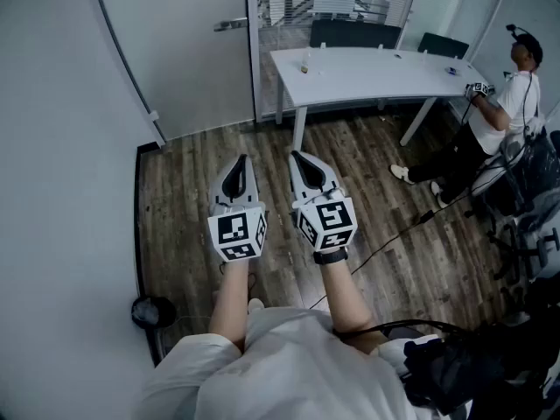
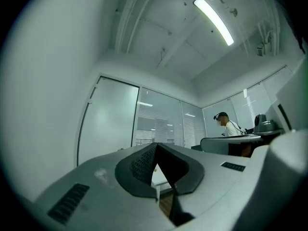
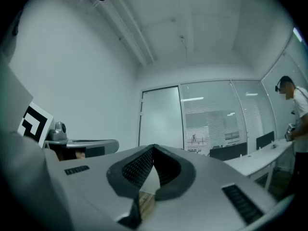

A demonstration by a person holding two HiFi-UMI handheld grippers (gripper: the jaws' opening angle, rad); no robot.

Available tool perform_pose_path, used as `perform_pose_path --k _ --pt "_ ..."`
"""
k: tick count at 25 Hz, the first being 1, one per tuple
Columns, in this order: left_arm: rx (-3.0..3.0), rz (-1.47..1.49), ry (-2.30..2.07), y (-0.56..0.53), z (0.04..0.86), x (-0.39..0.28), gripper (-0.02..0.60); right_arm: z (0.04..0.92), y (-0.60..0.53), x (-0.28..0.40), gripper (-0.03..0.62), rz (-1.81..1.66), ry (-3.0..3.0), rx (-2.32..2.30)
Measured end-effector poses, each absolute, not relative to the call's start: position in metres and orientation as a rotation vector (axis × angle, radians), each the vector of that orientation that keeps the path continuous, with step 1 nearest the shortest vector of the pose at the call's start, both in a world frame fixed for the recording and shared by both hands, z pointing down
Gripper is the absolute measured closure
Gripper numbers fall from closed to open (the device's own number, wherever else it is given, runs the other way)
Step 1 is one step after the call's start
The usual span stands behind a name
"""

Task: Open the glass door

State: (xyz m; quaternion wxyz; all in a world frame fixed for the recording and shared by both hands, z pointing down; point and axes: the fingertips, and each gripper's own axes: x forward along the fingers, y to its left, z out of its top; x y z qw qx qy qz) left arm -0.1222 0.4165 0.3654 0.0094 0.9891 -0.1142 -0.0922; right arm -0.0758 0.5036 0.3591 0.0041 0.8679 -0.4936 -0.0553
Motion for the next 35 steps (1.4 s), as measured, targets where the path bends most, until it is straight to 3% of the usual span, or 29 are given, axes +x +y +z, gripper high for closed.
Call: perform_pose_path --k 21,28,35 --pt "2.988 -0.282 -0.267 0.355 0.389 -0.155 0.578 0.398 0.439 -0.117 0.603 -0.017 -1.511 2.732" --pt "2.953 -0.375 -0.201 0.389 0.381 -0.119 0.578 0.394 0.460 -0.062 0.603 -0.053 -1.595 2.774" --pt "2.935 -0.380 -0.429 0.423 0.375 -0.041 0.578 0.378 0.500 0.024 0.603 -0.115 -1.561 2.641"
